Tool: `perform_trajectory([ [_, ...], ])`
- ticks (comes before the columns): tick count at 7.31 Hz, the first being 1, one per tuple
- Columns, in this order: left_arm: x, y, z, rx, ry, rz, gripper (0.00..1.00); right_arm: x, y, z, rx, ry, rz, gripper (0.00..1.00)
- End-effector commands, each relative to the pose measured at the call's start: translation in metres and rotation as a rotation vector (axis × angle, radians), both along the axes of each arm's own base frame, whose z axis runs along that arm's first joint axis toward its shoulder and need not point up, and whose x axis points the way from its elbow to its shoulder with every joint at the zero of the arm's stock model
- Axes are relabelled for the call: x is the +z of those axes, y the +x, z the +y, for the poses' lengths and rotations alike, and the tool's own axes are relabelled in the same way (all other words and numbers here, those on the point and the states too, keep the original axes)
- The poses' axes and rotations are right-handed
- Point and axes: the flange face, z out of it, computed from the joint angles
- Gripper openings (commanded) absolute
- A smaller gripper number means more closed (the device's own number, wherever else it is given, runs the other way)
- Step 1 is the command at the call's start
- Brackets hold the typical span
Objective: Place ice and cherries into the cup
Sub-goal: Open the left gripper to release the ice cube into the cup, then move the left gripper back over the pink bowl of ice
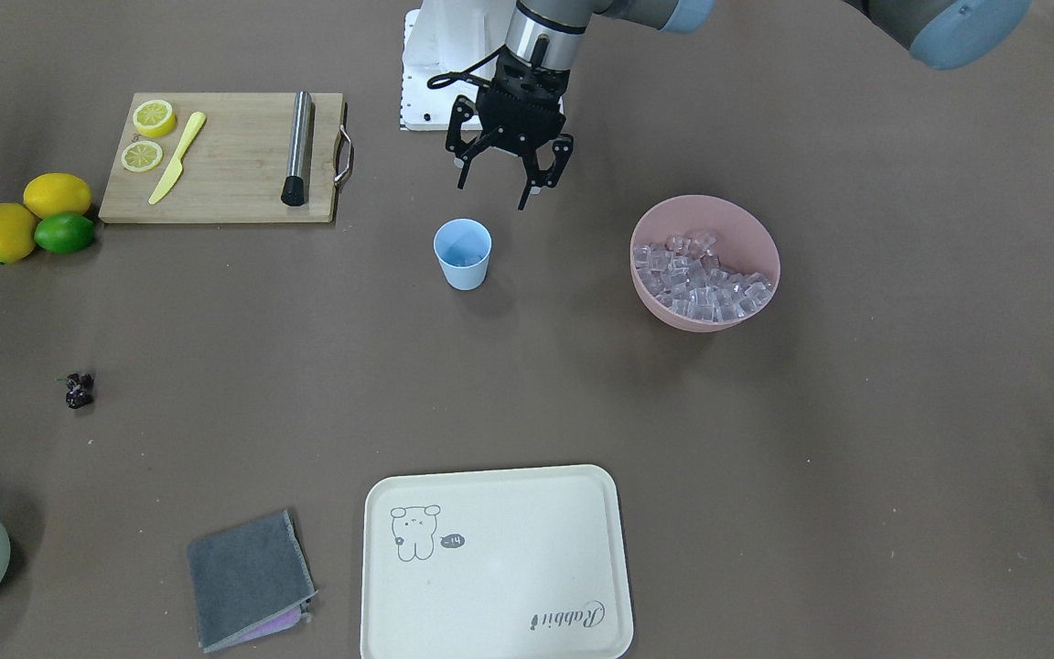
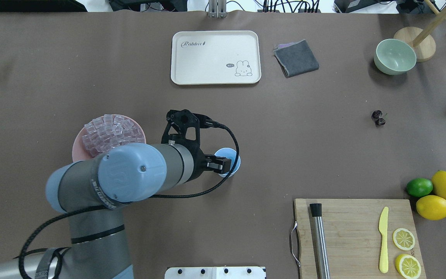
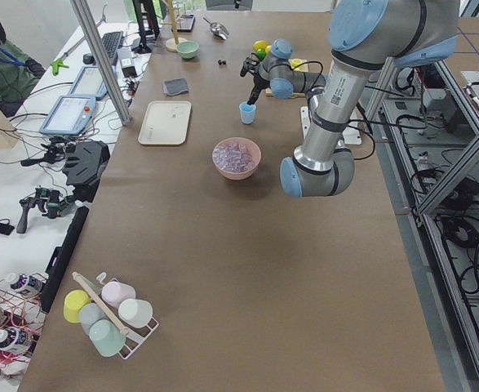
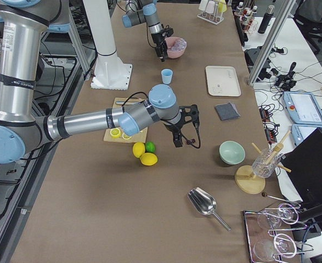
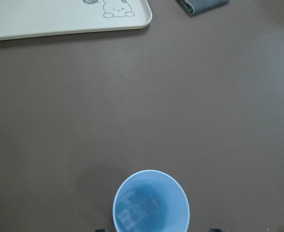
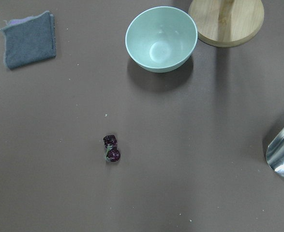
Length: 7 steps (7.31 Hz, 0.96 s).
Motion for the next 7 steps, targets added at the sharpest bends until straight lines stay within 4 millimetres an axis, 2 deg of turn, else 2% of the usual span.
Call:
perform_trajectory([
  [1, 0.042, -0.067, -0.035, 0.017, -0.027, -0.107, 0.96, 0.001, 0.0, 0.0, -0.001, -0.002, -0.001, 1.0],
  [4, 0.108, -0.121, -0.081, 0.045, 0.061, -0.271, 0.96, 0.001, 0.0, 0.0, -0.001, -0.005, -0.003, 1.0],
  [7, 0.14, -0.156, -0.134, 0.138, 0.23, -0.424, 0.96, 0.002, 0.0, 0.0, -0.001, -0.008, -0.002, 1.0],
])
